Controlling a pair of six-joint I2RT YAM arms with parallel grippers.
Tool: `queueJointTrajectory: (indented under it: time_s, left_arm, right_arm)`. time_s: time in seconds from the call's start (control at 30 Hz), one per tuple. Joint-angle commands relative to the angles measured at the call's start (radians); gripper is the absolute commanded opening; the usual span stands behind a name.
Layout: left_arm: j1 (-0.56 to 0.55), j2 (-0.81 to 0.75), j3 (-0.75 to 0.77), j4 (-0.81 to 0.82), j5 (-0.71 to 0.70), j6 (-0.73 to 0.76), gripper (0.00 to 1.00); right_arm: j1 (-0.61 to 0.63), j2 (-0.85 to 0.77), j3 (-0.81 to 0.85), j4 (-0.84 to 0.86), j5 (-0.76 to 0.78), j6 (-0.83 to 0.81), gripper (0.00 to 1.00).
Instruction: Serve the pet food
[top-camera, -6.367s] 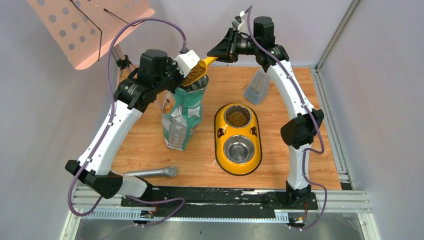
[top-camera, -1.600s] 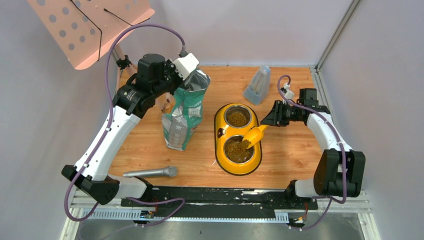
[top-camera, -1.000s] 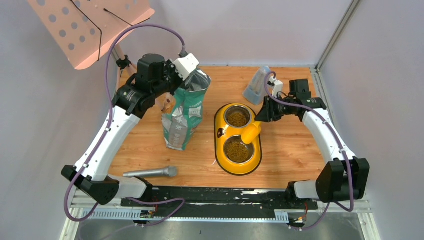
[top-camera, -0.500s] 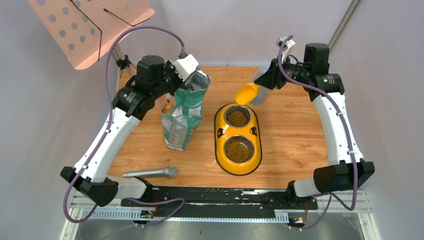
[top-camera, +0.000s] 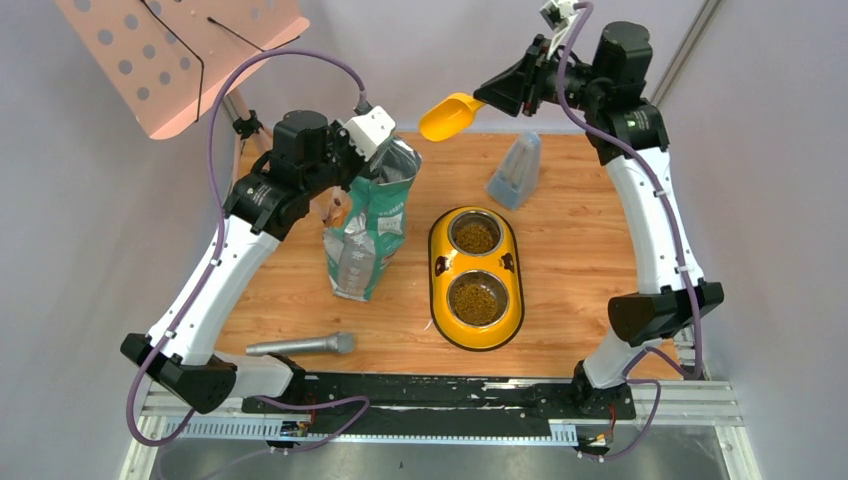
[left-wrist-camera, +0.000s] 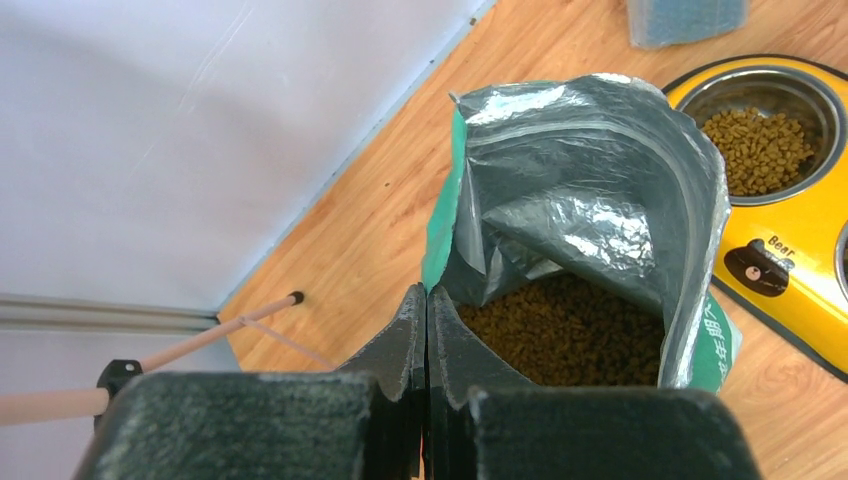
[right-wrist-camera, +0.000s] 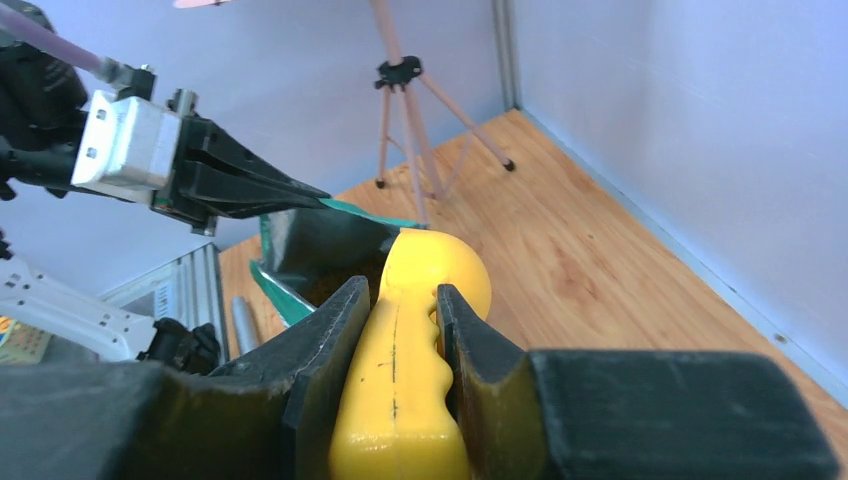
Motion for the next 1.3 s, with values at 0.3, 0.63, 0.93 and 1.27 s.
queueJointTrajectory:
  time_s: [0.3,0.63,0.93,1.27]
  left_arm:
    - [0.000,-0.041,0.106,0.109,0.130,-0.070,0.00]
    - [0.000,-0.025,0.154,0.131,0.179,-0.114,0.00]
    - [0.001,-0.023,0.123,0.160,0.214,-0.181,0.00]
    - [0.000,0.056,0.172,0.221,0.239,-0.261,0.00]
  right_arm:
    - [0.187,0.101,0.063,0.021,-0.052,-0.112,0.00]
    - [0.277,0.150,-0.037,-0.075,0.116,-0.368,0.00]
    - [0.439,0.086,-0.115,-0.188,0.070,-0.396,0.00]
    - [0.478,0.091,-0.093,-0.176,0.016,-0.252,0.00]
